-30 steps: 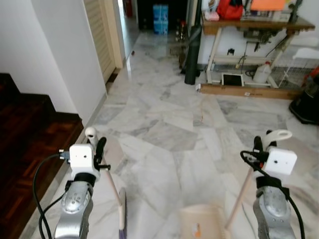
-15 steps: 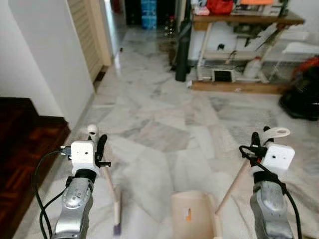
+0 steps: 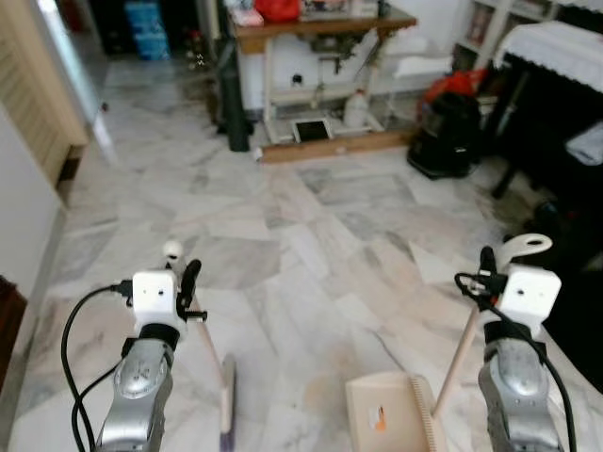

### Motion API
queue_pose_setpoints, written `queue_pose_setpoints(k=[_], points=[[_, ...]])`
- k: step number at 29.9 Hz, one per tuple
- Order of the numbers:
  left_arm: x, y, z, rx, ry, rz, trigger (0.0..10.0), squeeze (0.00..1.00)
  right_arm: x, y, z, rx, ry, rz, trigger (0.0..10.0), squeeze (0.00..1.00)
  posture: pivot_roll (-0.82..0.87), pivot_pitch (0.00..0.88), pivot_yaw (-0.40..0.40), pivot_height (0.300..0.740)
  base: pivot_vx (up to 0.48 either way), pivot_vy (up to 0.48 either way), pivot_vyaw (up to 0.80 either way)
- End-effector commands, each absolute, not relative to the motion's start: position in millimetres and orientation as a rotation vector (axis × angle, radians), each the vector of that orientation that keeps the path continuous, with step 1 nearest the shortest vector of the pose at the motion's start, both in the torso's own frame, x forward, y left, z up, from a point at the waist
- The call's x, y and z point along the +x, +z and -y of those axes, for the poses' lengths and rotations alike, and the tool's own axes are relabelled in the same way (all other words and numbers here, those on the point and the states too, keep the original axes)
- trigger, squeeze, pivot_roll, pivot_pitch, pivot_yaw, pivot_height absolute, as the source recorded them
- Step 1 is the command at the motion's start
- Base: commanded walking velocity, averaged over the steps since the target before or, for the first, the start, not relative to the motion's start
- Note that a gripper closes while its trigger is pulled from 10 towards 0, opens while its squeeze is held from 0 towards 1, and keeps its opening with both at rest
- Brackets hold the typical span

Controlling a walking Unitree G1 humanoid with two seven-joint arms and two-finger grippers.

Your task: Sweep floor

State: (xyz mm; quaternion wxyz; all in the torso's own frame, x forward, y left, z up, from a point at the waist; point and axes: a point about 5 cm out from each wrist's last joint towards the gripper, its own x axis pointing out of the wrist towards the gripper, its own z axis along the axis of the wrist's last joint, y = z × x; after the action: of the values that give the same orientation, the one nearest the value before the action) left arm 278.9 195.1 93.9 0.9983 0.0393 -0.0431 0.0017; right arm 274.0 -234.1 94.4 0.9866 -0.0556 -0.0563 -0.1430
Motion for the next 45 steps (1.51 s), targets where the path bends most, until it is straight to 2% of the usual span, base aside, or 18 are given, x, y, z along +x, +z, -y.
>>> queue_pose_setpoints(k=[1,19,32,45], points=[[283,102,-196,0.107,-0.003,0.128,10.0,0.0,278,101,232,-0.104,-0.281,0.15,10.0,0.0,-0.02,0.0,0.008,0.74,0.0,0.0,-0.8],[291,110,-204,0.122,0.013,0.148,10.0,0.0,284,101,231,-0.068,-0.3,0.16,10.0,0.0,-0.02,0.0,0.025,0.74,0.0,0.0,-0.8],[292,116,-216,0.15,0.022,0.158,10.0,0.0,291,99,214,-0.038,-0.255,0.174,10.0,0.0,0.01,0.0,0.035,0.74,0.0,0.0,-0.8],[283,109,-210,0.122,0.032,0.149,10.0,0.0,289,102,218,-0.056,-0.242,0.182,10.0,0.0,0.0,0.0,0.012,0.74,0.0,0.0,-0.68]])
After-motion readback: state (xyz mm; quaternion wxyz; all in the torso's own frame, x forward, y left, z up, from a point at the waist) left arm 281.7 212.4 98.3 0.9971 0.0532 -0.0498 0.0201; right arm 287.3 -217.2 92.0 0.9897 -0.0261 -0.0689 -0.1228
